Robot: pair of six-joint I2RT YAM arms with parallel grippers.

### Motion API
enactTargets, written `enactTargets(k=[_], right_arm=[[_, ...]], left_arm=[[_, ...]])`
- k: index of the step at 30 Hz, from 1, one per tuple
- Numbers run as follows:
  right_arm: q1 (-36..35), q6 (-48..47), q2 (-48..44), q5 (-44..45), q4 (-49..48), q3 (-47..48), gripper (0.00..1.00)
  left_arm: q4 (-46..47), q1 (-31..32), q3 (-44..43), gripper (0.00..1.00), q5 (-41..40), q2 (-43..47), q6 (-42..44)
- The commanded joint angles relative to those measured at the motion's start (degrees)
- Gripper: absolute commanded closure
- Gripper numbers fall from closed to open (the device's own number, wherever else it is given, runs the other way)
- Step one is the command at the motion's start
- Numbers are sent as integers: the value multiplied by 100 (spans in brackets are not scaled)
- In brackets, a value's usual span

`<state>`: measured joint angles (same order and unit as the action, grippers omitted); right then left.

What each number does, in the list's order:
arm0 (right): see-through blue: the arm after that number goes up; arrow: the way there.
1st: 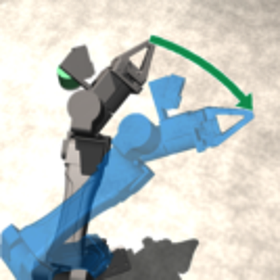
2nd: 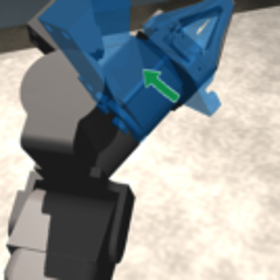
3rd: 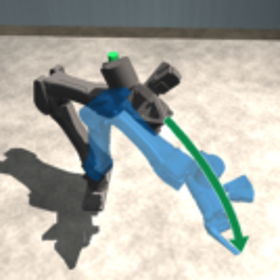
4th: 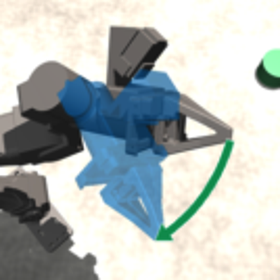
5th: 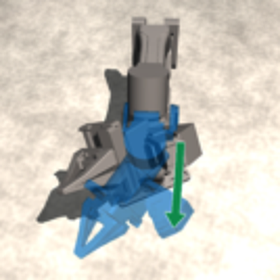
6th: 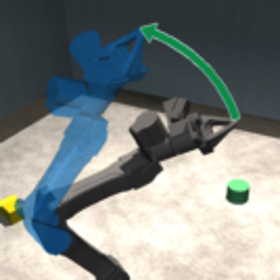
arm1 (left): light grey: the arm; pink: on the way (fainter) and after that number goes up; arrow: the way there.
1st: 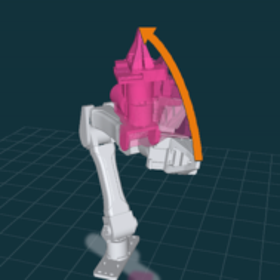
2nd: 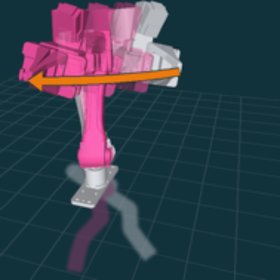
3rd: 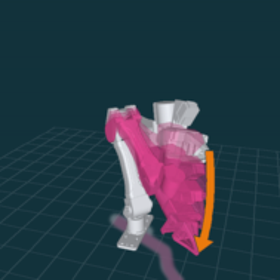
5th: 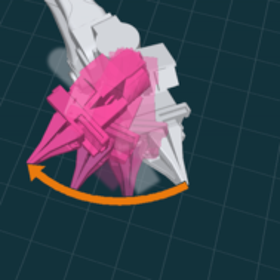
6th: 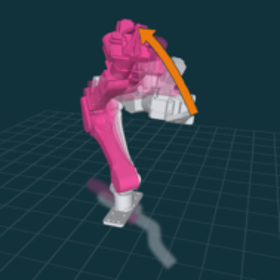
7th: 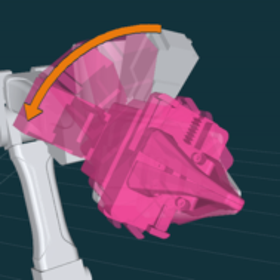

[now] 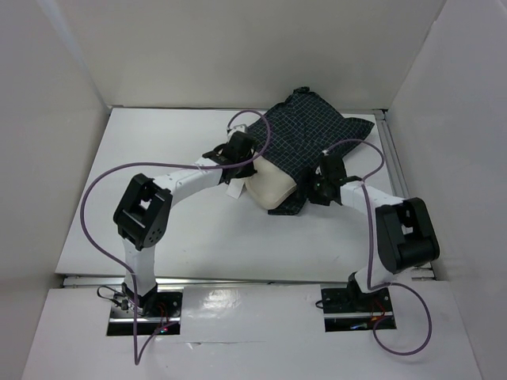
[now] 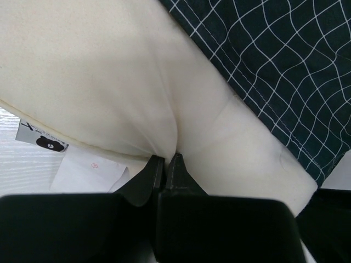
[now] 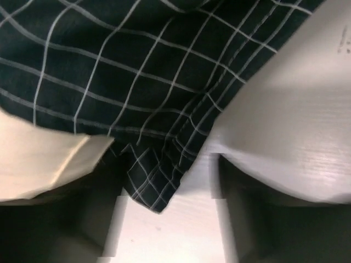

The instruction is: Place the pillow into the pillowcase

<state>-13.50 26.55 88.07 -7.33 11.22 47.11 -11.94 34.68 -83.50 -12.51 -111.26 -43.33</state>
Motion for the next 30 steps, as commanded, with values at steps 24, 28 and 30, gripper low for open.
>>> enactTargets(k=[24,28,30], right_arm=[[-1999,-2549,183,-3758,-428,783,100],[-1999,-2549,298,-3400,-26,1019,100],[-1999,-2549,237,-3196,116,1072,74]], left_arm=[[-203,725,-764,100,-524,-361,-756],[-150,725,-369,100,-577,7,-598],[-237,725,-298,97,-376,262,-414]])
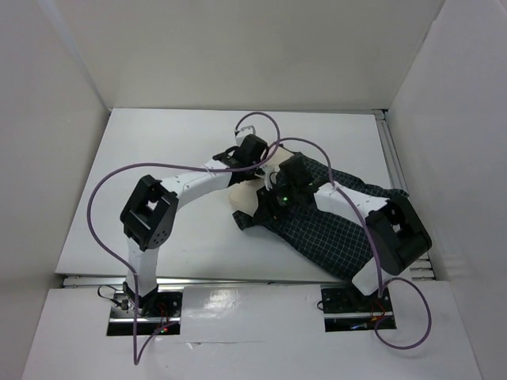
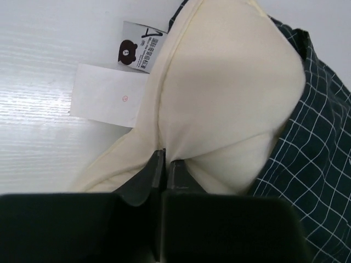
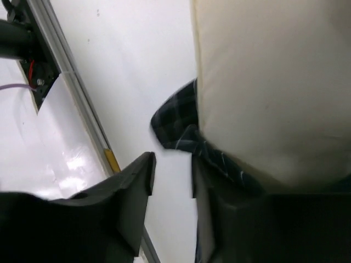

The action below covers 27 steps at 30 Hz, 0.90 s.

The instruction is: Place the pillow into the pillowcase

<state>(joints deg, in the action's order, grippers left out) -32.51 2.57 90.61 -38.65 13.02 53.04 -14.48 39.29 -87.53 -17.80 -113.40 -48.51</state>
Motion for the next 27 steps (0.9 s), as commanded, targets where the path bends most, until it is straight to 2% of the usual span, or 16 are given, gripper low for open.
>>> enactTargets(k=[1,2,3,4,5,6,8,10,13,14,17,21,23,27], right_arm=[[-97,-151,-95,50,59,480,50],[-97,-73,-313,277,113,480,39],[-97,-11,-455,410,183,480,32],[-97,50,-604,551,340,480,26],[-97,112,-910,883,446,480,16],[-97,165,-1061,1060,569,480,12],[-97,269,-1325,1646,929,480,8],[-97,568,-1537,2375,1237,777,4],[-97,1157,-1293,3134,1238,1346,2],[-97,1210,-1100,3275,1308,1567,2],[-299,1351,267,4309,1807,2665,2],[-484,1946,1729,5182,2800,4525,1],[-537,2273,2500,5656,3449,5100,0],[-651,3037,3611,5965,4374,6383,0]], left_arm=[[-133,194,104,82,154,573,157],[-212,132,104,62,154,678,158],[-213,132,209,4,102,949,288],[-283,62,262,0,15,1108,290],[-405,-26,375,0,-82,1267,394],[-406,-79,455,0,-214,1616,447],[-529,-210,604,0,-285,1952,526],[-783,-639,807,0,-416,2347,536],[-960,-1158,1123,0,-147,2647,413],[-960,-1326,1237,0,-58,2805,413],[-855,-1879,1580,0,145,3008,465],[-855,-2109,1791,0,426,3061,518],[-803,-2258,1871,0,488,3061,518],[-688,-2408,2072,0,769,3061,580]])
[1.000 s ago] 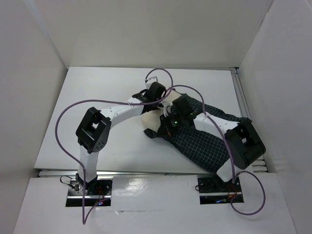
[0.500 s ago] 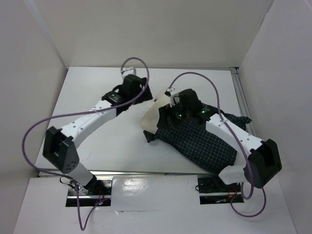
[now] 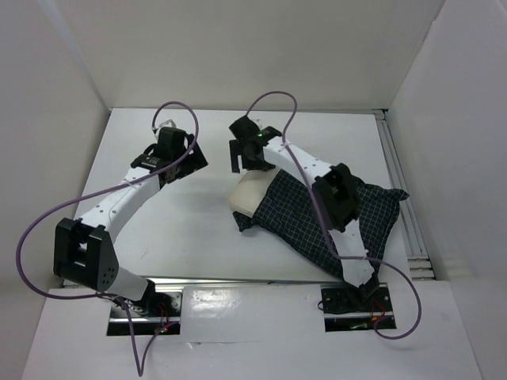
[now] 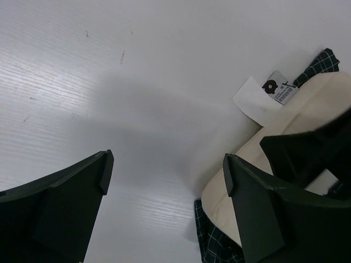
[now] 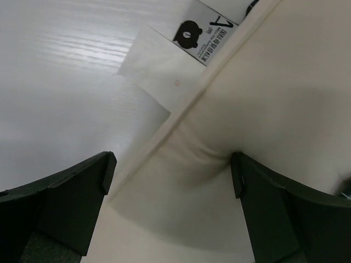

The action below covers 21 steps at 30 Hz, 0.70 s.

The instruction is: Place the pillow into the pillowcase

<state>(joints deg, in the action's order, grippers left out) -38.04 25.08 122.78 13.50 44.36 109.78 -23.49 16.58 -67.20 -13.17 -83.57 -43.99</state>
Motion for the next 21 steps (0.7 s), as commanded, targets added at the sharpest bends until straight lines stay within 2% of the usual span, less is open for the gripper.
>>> enactTargets(k=[1,5,7,10,12,14,15,17,18,21], right_arm=[[-159,944,604,873,1477,1156,0],[-300,1666,1616,1628,2945,2275,0],[-371,1667,1801,1823,3079,2276,0],[-371,1746,1986,1875,3079,2031,8],[-371,1851,2047,1876,3079,1759,21],[-309,1903,2100,1954,3079,1487,46],[-309,1956,2101,2112,3079,1398,67],[-257,2009,2101,2113,3079,1284,85],[-256,2009,2049,2113,3079,1283,100],[-256,1626,1602,2307,2712,1082,100]], left_arm=[[213,-137,40,0,393,25,127],[345,-190,102,0,508,-27,180],[397,-190,154,0,508,-28,180],[397,-190,154,0,560,24,180],[397,-190,154,0,561,25,180],[397,-190,154,0,561,25,180],[397,-190,207,0,561,25,180],[397,-190,207,0,561,25,180],[397,-190,207,0,561,25,180],[345,-190,207,0,561,25,180]])
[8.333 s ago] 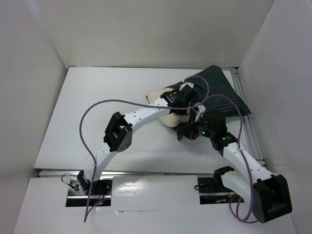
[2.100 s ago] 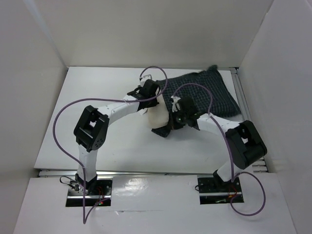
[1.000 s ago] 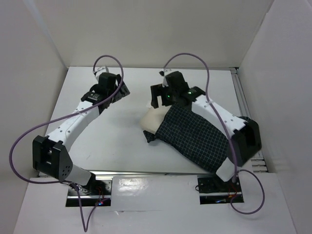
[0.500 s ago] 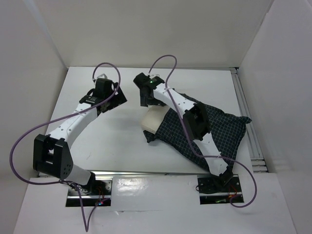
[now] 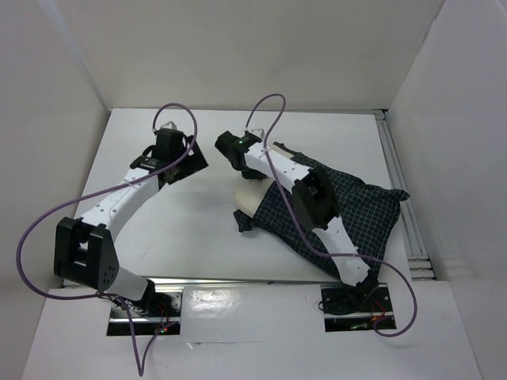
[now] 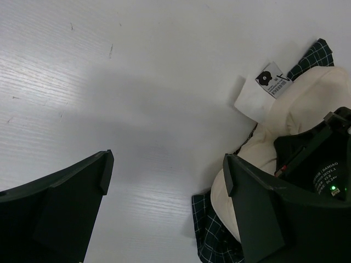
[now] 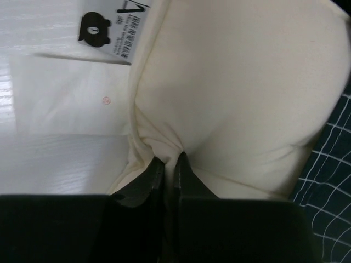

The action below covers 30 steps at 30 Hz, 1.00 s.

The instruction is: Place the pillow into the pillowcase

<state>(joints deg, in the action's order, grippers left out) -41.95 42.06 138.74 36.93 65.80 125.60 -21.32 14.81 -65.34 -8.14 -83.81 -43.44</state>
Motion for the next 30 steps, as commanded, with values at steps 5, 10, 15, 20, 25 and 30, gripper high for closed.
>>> enactTargets(k=[5,10,15,20,25,30], right_arm=[[186,-2900,-3128,-2551,-4006,-2957,100],[1355,-3248,-5101,-6098,-5789,-4983,100],[1664,-3802,-5611,-8244,-6113,-5536,100],[2147,-3855,-6095,-9035,-6825,-6170,100],[2393,-3803,-6341,-9310,-7063,-6373,100],[2507,-3363,-6561,-9098,-7704,-6654,100]], left_arm=[[330,-13,21,0,383,49,380],[698,-13,21,2,936,-56,652],[770,39,-40,3,1499,-328,758],[1366,214,267,3,2685,-451,811],[1606,890,75,11,2880,-794,626],[1734,1033,548,20,2905,-927,65]])
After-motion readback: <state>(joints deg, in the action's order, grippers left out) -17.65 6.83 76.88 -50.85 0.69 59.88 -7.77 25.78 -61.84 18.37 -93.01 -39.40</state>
